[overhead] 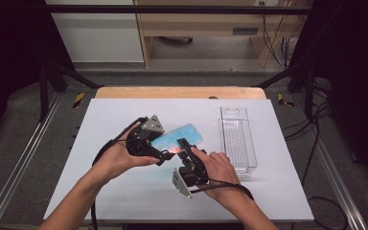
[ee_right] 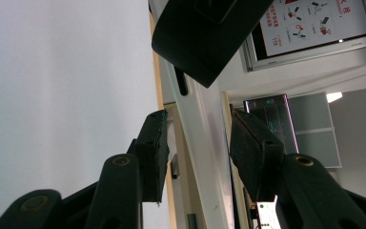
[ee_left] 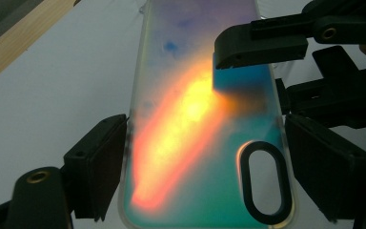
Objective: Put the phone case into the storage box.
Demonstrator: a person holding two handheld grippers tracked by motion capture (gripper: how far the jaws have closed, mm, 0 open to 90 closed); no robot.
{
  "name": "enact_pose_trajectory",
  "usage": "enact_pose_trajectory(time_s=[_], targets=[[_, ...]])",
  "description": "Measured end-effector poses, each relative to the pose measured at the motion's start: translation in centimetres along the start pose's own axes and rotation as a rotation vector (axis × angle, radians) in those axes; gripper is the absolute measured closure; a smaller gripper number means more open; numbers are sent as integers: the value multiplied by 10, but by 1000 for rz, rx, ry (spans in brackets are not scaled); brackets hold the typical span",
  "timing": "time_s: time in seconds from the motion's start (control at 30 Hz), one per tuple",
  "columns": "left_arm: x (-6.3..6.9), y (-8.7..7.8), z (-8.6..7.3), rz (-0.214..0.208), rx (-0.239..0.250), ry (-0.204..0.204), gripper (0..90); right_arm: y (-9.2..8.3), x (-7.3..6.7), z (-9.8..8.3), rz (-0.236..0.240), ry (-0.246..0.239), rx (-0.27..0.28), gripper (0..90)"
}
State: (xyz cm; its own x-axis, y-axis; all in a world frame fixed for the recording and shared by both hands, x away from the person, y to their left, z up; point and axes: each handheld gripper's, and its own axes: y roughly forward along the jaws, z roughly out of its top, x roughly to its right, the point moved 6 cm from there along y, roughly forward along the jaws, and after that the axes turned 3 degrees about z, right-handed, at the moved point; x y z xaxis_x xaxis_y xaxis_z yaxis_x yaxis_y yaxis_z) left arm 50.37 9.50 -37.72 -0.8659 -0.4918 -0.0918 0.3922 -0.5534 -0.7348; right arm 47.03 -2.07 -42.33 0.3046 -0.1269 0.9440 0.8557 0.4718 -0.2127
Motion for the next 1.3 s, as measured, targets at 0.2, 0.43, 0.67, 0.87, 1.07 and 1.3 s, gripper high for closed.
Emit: enact_pose_trajectory(time_s=[0.2,0.43,0.67,0.87,1.07,1.3], targets=[[0,0,0,-4,-4,-2,167,0,0,1,3,-22,2,605],[0,0,0,-12,-5,-9,167,0,0,1,-6,-46,3,624],[2,0,0,-20,-9,-6,166,0,-1,1,-7,-57,0,664],[2,2,-1,-28,-15,-9,166,0,-1,2,-4,-65,2,710],[2,3,-3,-42,-25,-31,165,0,-4,2,4,-95,0,744],[2,7,-9,-64,-39,-75,166,0,-10,4,23,-144,2,807]])
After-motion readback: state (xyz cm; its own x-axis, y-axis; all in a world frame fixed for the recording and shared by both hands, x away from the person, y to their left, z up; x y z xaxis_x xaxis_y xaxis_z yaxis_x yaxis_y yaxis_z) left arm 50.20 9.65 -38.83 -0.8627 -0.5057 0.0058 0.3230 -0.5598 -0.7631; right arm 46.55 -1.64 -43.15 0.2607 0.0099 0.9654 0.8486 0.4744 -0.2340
